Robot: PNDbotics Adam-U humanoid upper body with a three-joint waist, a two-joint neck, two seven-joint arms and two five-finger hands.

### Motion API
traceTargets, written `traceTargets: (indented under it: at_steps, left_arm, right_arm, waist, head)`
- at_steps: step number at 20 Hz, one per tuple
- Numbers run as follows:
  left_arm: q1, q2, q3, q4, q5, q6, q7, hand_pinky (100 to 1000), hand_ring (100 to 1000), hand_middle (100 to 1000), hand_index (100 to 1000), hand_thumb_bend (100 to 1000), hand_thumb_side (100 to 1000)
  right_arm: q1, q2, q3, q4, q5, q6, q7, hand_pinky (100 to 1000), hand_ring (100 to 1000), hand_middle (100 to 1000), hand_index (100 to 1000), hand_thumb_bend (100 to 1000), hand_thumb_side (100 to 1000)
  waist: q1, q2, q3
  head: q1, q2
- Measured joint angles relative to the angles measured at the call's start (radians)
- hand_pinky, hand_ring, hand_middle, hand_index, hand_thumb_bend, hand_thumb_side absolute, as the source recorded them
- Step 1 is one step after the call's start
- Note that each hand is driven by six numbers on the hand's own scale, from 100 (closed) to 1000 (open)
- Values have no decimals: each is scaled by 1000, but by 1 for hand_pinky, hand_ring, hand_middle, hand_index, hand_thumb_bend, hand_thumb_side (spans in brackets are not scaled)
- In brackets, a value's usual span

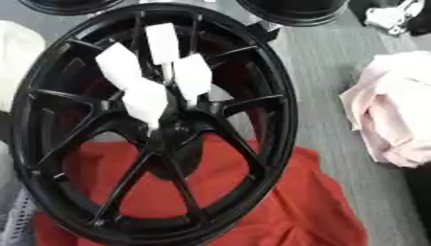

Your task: Pull the pin out of the wheel hub.

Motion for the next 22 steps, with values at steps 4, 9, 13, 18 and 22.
traceTargets:
  at_steps: [4, 9, 13, 18, 22]
  left_arm:
    - [-2, 5, -6, 0, 0, 1, -3, 789, 721, 695, 885, 111, 865]
    - [-5, 5, -7, 0, 0, 1, -8, 789, 722, 695, 885, 110, 865]
    - [-5, 5, -11, 0, 1, 1, -10, 789, 722, 695, 885, 111, 865]
    - [-5, 5, -12, 1, 2, 2, -11, 790, 723, 696, 885, 111, 864]
    - [-5, 5, -12, 1, 3, 2, -13, 790, 723, 696, 884, 111, 864]
  right_arm:
    - [-85, 6, 51, 0, 12, -9, 71, 880, 831, 749, 822, 100, 486]
    - [-204, 57, 137, 0, 19, -20, 101, 874, 829, 746, 817, 100, 481]
    - [-268, 100, 215, -1, 13, -10, 115, 868, 823, 741, 808, 100, 488]
    - [-338, 155, 297, -2, -32, 21, 115, 861, 818, 736, 801, 100, 489]
    - [-382, 192, 347, 3, -53, 52, 108, 858, 816, 735, 800, 100, 488]
  waist:
    - [-5, -1, 8]
    - [-10, -5, 11]
    - [-12, -6, 14]
    - [-15, -11, 17]
    - [-15, -12, 19]
  head:
    - [-6, 0]
    - [-14, 0]
    - [-20, 1]
    - [-30, 2]
    - [-34, 3]
